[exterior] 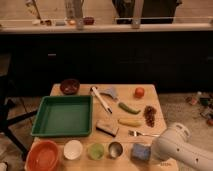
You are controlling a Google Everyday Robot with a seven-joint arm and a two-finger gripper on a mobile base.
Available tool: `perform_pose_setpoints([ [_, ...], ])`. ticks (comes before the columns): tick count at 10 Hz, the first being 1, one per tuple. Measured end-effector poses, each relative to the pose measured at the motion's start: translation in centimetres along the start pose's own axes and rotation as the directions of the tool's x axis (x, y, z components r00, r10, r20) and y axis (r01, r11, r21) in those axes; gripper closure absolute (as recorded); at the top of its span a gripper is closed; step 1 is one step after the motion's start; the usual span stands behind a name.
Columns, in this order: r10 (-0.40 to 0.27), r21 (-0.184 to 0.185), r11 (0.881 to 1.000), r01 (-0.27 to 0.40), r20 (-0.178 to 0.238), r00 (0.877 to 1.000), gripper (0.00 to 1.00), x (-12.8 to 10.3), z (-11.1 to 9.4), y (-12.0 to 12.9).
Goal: Wipe table surface with sponge
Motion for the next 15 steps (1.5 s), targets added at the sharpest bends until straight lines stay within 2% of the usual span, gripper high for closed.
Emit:
perform_pose_setpoints([
  [1,-0.074,-0.003,0.997,0.074,-0.054,0.996,1.0,0.2,-0.1,0.2],
  [3,-0.163,-0.008,0.986,0.164,-0.148,0.975,1.0,0.6,-0.4,0.3],
  [4,-0.183,-0.006,0.982,0.186,-0.211,0.96,1.0,1.3,-0.3,0.4],
  [6,-0.202,-0.005,0.978,0.209,-0.274,0.94,1.0,2.1,-0.1,0.3],
  [12,-0.142,0.002,0.989,0.148,-0.262,0.954,1.0,4.9,0.4,-0.6],
  [15,-0.137,0.009,0.989,0.145,-0.267,0.954,1.0,4.9,0.3,-1.7],
])
